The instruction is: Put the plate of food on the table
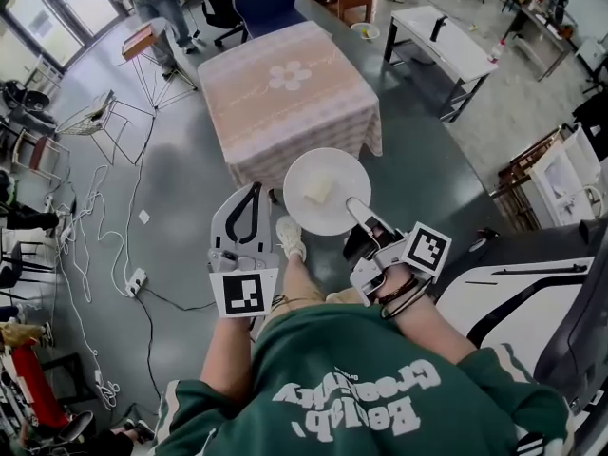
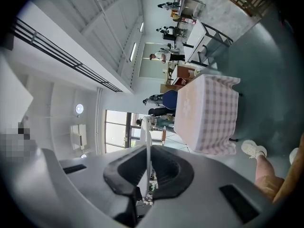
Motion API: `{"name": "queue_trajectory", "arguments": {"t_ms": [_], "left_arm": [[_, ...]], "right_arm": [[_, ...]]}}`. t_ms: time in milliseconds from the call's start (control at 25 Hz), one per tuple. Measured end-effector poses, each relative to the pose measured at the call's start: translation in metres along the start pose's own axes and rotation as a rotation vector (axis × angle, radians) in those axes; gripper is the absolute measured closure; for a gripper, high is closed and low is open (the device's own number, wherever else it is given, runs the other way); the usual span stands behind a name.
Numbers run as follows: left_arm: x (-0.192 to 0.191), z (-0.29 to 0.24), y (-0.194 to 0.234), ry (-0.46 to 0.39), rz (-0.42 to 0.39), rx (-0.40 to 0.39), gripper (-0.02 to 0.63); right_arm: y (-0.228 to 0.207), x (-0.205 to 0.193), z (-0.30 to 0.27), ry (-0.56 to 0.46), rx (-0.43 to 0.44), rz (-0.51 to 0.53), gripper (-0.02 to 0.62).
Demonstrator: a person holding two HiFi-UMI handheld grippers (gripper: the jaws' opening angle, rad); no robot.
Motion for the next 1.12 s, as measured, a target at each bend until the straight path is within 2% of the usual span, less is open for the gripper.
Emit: {"name": "queue_trajectory", "arguments": {"t_ms": [640,1120], "left_arm": [[-0.03,-0.096,0.07,-0.003,0.045,-0.039,0.598],[-0.057,-0.185,0.121,-0.018,0.104,-0.109,0.597]], "right_arm": [[0.004,0.034,-0.1,-0.036,-0.04,0.017,0.563],[0.011,0.062,-0.181,-0.098,-0.082,0.028,0.563]]}}
Point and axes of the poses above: the fingertips, and each gripper's own axes: z backward along the fingers, y to its left, x out of its top, the point moved 10 cm from there along z, backward along the fingers, and after that the axes turned 1 degree about x, right-handed, at the moved point
